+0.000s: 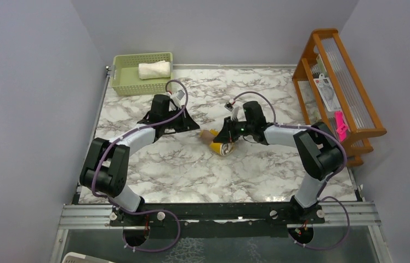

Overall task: Roll the towels
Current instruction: Roll the towel at the center of the board.

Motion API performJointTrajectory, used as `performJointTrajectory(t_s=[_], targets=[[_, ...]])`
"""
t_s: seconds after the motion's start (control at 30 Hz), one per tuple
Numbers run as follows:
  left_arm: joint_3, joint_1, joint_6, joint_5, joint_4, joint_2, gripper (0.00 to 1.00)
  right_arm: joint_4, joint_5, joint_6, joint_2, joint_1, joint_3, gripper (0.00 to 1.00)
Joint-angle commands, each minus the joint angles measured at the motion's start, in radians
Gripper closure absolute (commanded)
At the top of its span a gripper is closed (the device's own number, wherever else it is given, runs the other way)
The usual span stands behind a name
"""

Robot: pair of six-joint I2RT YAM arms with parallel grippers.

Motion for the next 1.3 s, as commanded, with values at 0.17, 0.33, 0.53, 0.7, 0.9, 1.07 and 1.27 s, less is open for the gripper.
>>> performJointTrajectory(t_s=[0.17, 0.33, 0.53, 0.7, 0.9, 1.07, 1.27], targets=[[-0.118, -0.050, -0.128, -0.061, 0.151, -0.007, 0.97, 0.517, -0.241, 0.470, 0.097, -0.107, -0.173, 0.99], [-0.163, -0.052, -0.180, -0.113, 0.175, -0.044, 0.87, 0.734, -0.248, 0.636, 0.163, -0.150, -0.245, 0.99], [-0.195, -0.085, -0.245, -0.120, 0.245, -0.019, 0.71, 1.031, -0.167, 0.873, 0.246, -0.169, -0.339, 0.99], [-0.251, -0.111, -0.347, -0.099, 0.369, 0.036, 0.39, 1.255, -0.091, 1.069, 0.358, -0.173, -0.391, 0.99], [-0.329, -0.125, -0.471, -0.094, 0.523, 0.080, 0.07, 1.424, -0.048, 1.173, 0.452, -0.179, -0.419, 0.99], [-0.372, -0.155, -0.556, -0.100, 0.680, 0.143, 0.02, 1.387, -0.052, 1.145, 0.443, -0.179, -0.413, 0.99], [-0.352, -0.202, -0.648, -0.075, 0.856, 0.284, 0.09, 1.329, -0.061, 1.107, 0.417, -0.179, -0.402, 0.99]])
